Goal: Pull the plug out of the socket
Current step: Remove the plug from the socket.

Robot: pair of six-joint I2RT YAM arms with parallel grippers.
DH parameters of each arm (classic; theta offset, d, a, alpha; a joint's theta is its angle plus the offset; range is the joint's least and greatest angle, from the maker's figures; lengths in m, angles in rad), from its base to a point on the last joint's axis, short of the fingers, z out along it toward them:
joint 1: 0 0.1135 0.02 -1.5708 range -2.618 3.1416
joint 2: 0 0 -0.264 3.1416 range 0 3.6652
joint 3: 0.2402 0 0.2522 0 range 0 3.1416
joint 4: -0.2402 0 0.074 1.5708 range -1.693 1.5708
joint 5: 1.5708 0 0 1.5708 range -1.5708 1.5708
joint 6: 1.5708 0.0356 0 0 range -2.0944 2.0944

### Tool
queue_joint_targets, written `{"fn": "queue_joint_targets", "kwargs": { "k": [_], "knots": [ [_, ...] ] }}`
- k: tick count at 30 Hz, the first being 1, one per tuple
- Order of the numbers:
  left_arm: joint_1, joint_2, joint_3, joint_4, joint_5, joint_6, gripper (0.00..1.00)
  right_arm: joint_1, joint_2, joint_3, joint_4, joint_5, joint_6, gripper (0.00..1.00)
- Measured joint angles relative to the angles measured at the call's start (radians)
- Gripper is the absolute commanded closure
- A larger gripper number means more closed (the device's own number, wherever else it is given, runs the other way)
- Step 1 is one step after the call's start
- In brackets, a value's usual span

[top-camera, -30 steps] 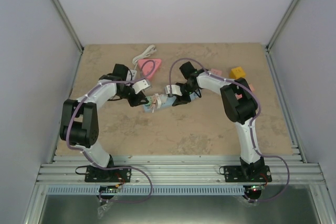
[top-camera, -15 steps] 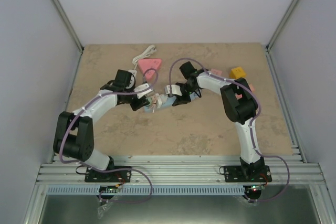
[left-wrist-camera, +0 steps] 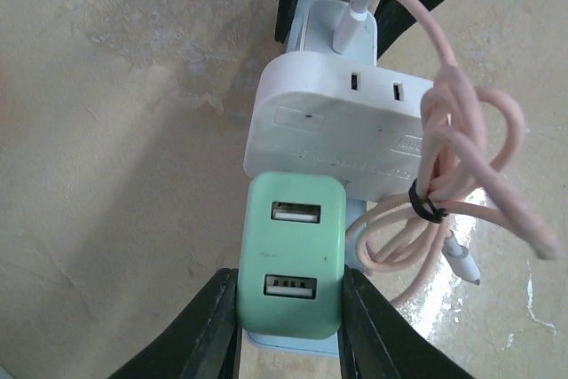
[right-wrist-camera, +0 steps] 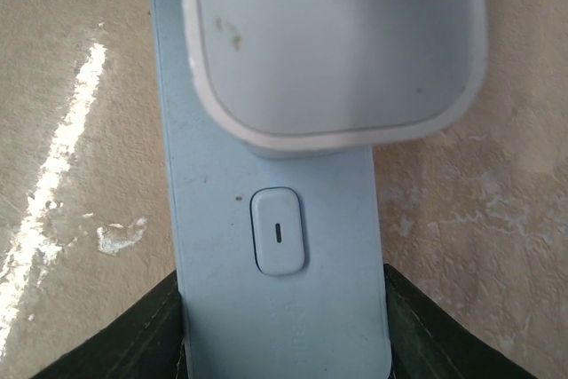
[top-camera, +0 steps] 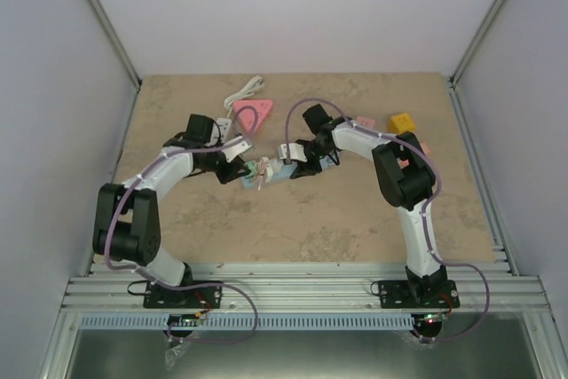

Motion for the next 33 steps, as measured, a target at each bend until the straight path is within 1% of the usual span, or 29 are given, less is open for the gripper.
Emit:
{"fn": "queue_joint_targets", "kwargs": {
  "k": [3,5,10,14,20,25,29,33],
  "knots": [
    [0.011,0.071,0.098,-0.093,0.027,0.023,1.0,-0.001,0.0,-0.001,0.003,0.003,0.011,0.99],
    [0.011,0.101,0.138,-0.129,0.028,0.034,1.0,-0.003,0.0,-0.001,0.006,0.004,0.017,0.99],
    [0.001,0.111,0.153,-0.143,0.0,0.034,1.0,-0.005,0.0,-0.001,0.008,0.008,0.022,0.99],
    [-0.038,0.077,0.119,-0.099,-0.068,0.018,1.0,-0.005,0.0,-0.001,0.009,0.012,0.021,1.0],
    [-0.097,-0.017,0.041,-0.011,-0.174,-0.01,1.0,-0.006,0.0,-0.001,0.008,0.011,0.016,0.99],
    [-0.103,-0.067,-0.018,0.051,-0.191,-0.026,1.0,-0.006,0.0,-0.001,0.014,0.011,0.01,1.0],
    [-0.101,-0.076,-0.04,0.076,-0.189,-0.035,1.0,-0.005,0.0,-0.001,0.015,0.011,0.008,1.0],
    [-0.068,-0.076,-0.05,0.088,-0.139,-0.05,1.0,-0.005,0.0,-0.002,0.018,0.011,0.005,0.99]
  ]
}}
